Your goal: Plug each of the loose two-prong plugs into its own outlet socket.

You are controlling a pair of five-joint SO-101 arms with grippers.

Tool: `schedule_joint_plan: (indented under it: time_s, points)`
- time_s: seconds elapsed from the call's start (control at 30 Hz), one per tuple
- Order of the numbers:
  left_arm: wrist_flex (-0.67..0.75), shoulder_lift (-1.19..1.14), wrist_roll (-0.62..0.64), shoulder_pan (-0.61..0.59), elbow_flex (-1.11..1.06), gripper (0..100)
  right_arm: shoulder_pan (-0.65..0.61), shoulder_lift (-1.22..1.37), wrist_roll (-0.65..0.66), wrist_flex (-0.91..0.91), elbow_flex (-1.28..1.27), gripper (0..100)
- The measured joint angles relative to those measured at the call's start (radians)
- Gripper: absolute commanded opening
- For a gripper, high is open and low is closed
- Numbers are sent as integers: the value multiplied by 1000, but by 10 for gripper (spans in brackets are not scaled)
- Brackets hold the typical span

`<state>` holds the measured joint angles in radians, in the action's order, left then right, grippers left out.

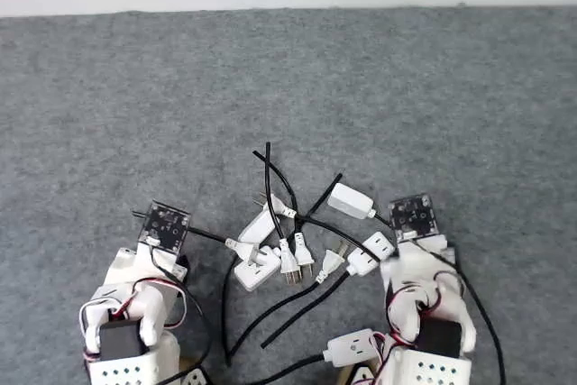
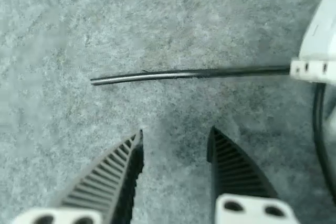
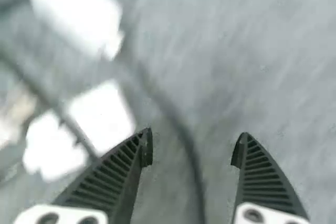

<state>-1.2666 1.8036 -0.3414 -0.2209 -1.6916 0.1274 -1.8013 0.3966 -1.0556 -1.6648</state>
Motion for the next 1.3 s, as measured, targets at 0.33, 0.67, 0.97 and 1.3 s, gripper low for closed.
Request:
schedule_joint_plan:
  time_s: [0.33,0.67,0.97,1.3]
  points:
    - [196,-2,-54,-486,413,199,-2,-15,0,-256,529,262]
    - [-64,0,-54,-288,885,276,-2,40,0,-345,836,262]
    - [-259,-281,-54,-107,1128,284,-55,489,-2,-540,1231,262]
    - [-381,-855,-44,173,1333,284,-341,850,0,-671,1370,262]
